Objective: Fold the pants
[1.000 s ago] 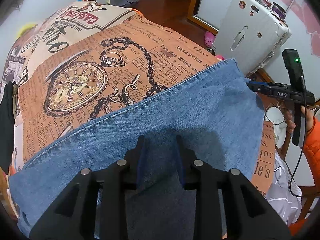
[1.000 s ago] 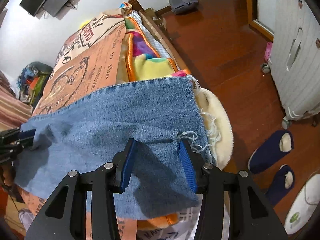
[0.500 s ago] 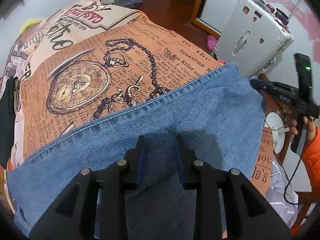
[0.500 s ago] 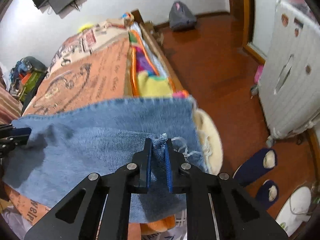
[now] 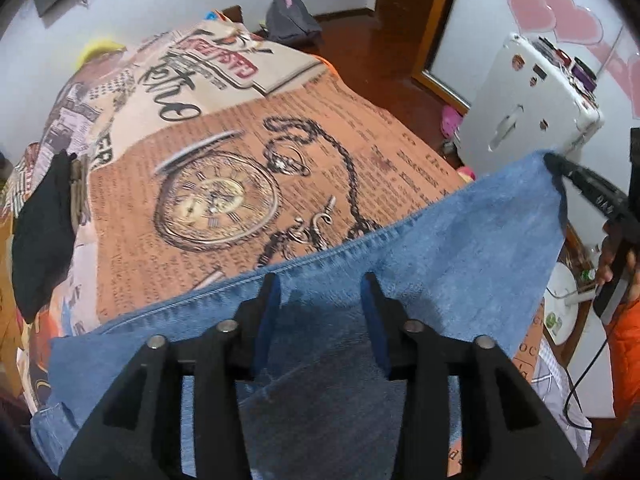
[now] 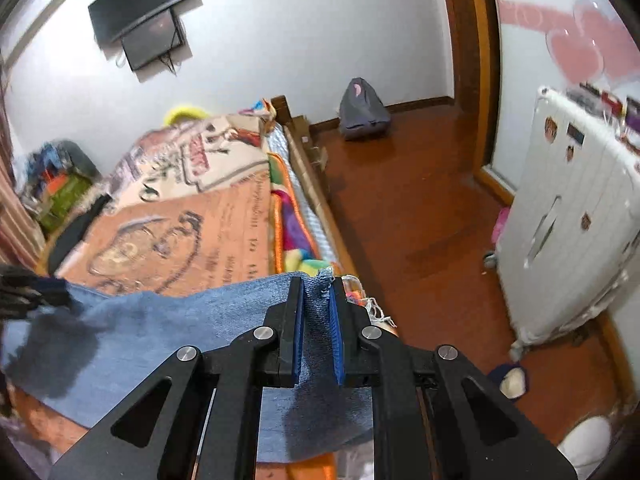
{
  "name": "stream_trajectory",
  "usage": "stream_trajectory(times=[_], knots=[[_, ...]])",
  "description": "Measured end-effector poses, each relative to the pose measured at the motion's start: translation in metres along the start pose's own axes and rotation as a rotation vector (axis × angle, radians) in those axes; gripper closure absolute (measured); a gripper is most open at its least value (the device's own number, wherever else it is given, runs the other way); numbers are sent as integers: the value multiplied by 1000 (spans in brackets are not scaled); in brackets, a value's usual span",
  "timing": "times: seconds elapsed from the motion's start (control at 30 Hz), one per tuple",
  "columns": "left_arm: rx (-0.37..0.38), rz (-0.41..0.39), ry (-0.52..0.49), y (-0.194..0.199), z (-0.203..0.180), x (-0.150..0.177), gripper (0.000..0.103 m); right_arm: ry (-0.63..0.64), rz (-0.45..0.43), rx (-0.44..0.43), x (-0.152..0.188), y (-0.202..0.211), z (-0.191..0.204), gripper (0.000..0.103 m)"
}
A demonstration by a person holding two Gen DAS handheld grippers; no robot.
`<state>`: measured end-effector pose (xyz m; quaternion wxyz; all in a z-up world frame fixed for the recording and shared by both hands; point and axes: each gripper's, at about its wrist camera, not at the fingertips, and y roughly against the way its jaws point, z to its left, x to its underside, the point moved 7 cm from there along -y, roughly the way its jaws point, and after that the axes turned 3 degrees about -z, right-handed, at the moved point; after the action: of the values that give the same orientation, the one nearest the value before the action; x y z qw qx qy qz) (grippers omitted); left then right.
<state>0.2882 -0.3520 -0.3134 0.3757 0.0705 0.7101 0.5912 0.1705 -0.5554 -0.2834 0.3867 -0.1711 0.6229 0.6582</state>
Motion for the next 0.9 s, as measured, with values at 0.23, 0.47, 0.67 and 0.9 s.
stream_trajectory(times=[0.23,0.47,0.67,0.9], knots=[[-50,19,3,1,14,8,55,44,137,73,41,-55,-5,92],[-134,-27,98,31,68,20,49,85,160,136,46,-49,-8,90],[-184,-100,261,70,134,39,48,174,128,171,23,-15,7,86],[-321,-194,432,129,237,89,41,328,-3,4,-30,33,114,75]])
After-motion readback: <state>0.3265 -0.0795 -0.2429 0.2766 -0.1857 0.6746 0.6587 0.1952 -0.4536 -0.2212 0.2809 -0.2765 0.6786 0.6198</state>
